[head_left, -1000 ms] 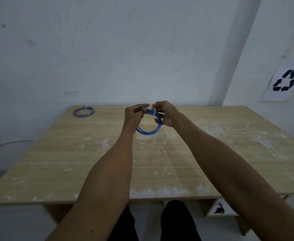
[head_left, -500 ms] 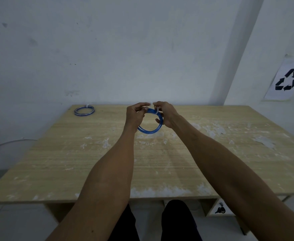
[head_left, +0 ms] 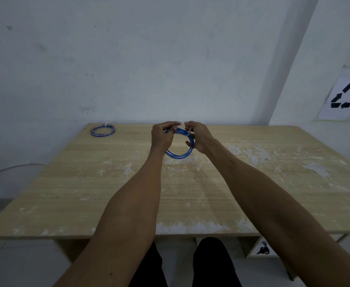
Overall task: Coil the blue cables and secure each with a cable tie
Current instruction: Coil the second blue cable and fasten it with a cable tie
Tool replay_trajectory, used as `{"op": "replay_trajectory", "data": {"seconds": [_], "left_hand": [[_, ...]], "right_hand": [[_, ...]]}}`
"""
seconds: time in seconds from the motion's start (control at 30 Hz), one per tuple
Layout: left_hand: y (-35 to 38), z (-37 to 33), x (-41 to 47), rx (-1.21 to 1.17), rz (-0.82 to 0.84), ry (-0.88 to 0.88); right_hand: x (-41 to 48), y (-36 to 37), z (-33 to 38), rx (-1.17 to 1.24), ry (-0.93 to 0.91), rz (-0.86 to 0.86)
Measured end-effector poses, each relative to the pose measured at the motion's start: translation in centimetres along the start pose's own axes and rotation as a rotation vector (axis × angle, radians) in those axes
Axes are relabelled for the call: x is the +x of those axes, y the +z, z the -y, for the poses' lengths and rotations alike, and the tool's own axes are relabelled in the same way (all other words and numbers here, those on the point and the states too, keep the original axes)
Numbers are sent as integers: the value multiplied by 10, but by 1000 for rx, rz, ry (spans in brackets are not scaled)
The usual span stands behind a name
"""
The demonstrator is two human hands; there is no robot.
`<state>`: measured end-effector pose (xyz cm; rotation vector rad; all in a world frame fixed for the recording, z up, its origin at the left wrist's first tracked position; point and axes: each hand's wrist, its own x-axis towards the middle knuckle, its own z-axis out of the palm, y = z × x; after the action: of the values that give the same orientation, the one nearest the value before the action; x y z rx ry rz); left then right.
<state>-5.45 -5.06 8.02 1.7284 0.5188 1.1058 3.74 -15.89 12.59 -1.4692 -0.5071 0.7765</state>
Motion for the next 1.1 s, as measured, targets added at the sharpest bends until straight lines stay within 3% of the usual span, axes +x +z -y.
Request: {"op": "replay_trajectory", "data": {"seconds": [0.63,1.1], "left_hand": [[1,-4,-4,-131,4,-91],[3,-4,-1,-56,37,-59]], "right_hand": [[2,2,-4,-30,10,-26],[10,2,-8,-79,-13,-56]]}}
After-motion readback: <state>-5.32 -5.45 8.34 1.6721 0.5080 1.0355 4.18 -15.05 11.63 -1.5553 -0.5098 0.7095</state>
